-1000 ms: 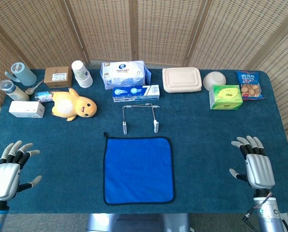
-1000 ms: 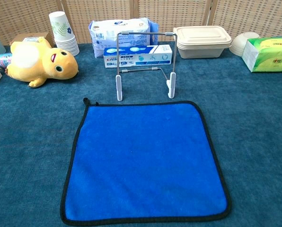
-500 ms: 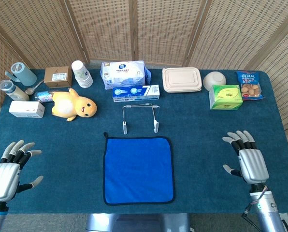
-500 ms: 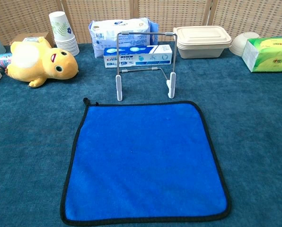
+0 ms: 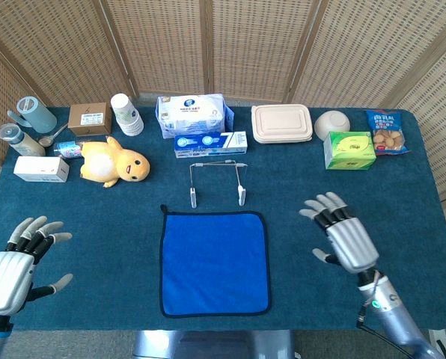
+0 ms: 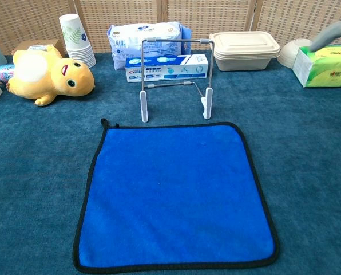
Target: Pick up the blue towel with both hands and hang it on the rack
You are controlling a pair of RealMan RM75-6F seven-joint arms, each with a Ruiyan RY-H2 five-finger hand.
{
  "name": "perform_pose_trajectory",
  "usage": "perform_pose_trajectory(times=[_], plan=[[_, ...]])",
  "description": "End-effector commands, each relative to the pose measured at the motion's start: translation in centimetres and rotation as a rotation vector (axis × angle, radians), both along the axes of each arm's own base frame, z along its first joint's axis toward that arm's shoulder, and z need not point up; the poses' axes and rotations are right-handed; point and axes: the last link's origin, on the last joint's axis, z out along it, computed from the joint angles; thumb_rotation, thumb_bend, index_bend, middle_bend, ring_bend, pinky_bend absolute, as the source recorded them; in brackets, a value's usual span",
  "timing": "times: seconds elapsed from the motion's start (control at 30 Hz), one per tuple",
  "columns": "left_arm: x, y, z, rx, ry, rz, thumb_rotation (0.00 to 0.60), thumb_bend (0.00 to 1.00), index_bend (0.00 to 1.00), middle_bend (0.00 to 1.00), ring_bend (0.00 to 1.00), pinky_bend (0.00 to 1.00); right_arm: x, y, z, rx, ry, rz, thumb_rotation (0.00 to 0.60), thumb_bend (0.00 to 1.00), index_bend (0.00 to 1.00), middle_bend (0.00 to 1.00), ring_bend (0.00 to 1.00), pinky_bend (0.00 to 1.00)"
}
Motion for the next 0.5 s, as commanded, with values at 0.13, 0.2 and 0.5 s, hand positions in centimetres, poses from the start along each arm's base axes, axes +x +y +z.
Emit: perform_pose_trajectory(times=[0.13, 0.2, 0.5], plan=[[0.3, 0.0, 0.2, -0.012, -0.008, -0.009, 0.6, 0.23, 0.3, 0.23, 0.13, 0.09, 1.7, -1.4, -3.6, 0.102, 0.042, 0.129, 0.6, 0.0, 0.2, 0.2, 0.12, 0.13], [0.4, 0.0, 0.2, -0.018, -0.009, -0.011, 0.6, 0.23, 0.3, 0.23, 0.13, 0.09, 2.1, -1.8, -5.0, 0.135, 0.048, 0.164, 0.6, 0.0, 0.2, 0.2, 0.12, 0.13], [0.5, -0.1, 0.2, -0.034, -0.007, -0.012, 0.6, 0.23, 0.3, 0.23, 0.13, 0.09, 2.3, -3.1, -8.4, 0.152, 0.065, 0.296, 0.6, 0.0, 0.19, 0.21, 0.12, 0.13]])
